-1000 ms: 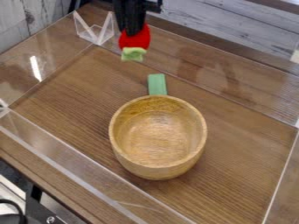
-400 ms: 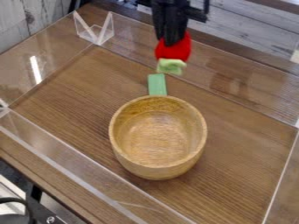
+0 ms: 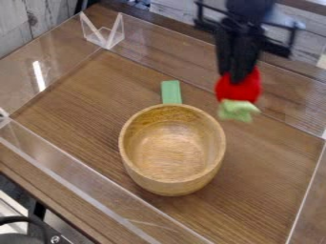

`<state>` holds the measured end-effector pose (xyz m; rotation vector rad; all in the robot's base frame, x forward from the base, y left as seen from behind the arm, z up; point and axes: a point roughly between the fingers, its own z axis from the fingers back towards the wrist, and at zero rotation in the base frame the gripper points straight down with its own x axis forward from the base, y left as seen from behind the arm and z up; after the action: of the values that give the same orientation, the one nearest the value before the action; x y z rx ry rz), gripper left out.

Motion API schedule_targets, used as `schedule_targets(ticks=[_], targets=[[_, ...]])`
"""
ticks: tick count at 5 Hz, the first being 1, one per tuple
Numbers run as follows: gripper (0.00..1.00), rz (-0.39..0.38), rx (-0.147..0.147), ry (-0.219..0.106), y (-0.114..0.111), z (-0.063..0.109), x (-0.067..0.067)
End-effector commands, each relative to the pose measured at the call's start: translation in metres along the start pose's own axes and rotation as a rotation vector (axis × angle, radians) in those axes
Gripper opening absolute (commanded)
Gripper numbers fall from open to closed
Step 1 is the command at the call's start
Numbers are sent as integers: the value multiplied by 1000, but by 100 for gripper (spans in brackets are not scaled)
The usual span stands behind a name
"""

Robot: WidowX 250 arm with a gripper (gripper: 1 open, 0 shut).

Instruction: Move the red object to the right side of the table

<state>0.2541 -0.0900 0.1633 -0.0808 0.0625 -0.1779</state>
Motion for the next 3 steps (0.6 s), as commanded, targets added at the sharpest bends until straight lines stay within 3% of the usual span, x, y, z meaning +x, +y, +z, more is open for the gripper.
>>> schedule_targets(ticks=[1,3], targets=[[0,21,-25,-42,-39,2,-9],[0,-28,-65,18,-64,-41,-15]])
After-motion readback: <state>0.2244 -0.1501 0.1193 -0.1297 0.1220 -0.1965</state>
